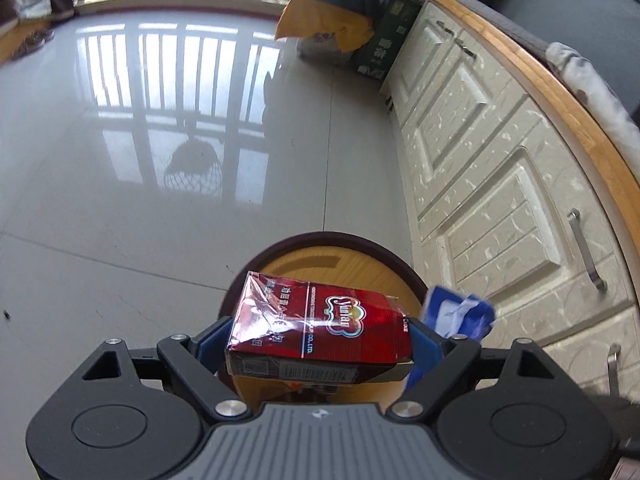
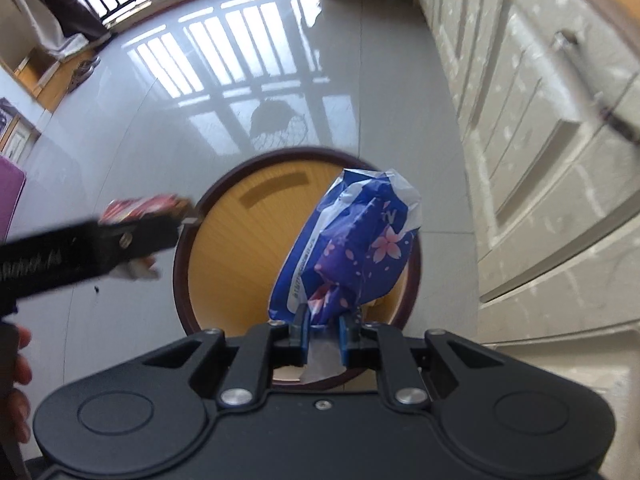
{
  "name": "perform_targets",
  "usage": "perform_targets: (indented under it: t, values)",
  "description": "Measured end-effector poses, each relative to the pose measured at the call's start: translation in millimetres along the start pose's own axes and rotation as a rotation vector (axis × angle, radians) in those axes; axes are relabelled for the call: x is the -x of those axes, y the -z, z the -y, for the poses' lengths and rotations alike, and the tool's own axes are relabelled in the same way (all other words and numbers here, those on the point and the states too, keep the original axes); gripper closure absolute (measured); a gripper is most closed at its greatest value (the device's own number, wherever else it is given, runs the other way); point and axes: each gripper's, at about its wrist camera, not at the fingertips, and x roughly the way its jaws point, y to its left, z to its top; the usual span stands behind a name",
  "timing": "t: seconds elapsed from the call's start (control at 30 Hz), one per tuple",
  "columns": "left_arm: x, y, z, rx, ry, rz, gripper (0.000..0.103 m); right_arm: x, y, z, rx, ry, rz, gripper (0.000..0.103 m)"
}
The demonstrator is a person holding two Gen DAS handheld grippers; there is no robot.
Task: Collect trash
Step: 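Carry the red pack and blue floral bag over to the yellow wastebasket, then open both tools over the wastebasket to drop the pack and bag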
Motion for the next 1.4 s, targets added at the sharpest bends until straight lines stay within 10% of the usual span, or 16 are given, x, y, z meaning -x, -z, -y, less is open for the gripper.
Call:
perform_targets:
  t: [1.2,1.4]
  values:
    - [-77.8,32.7,-59.0,0.606,0.224,-0.035,0.013,-54.3,-11.8,15.6,-0.034,-0.038,-0.073,0.086]
    - [-77.3,32.0,-60.9,0.601,0.191,-0.043,0.000,-60.2,-10.9,10.2,0.015,-0.083,-0.099,0.073]
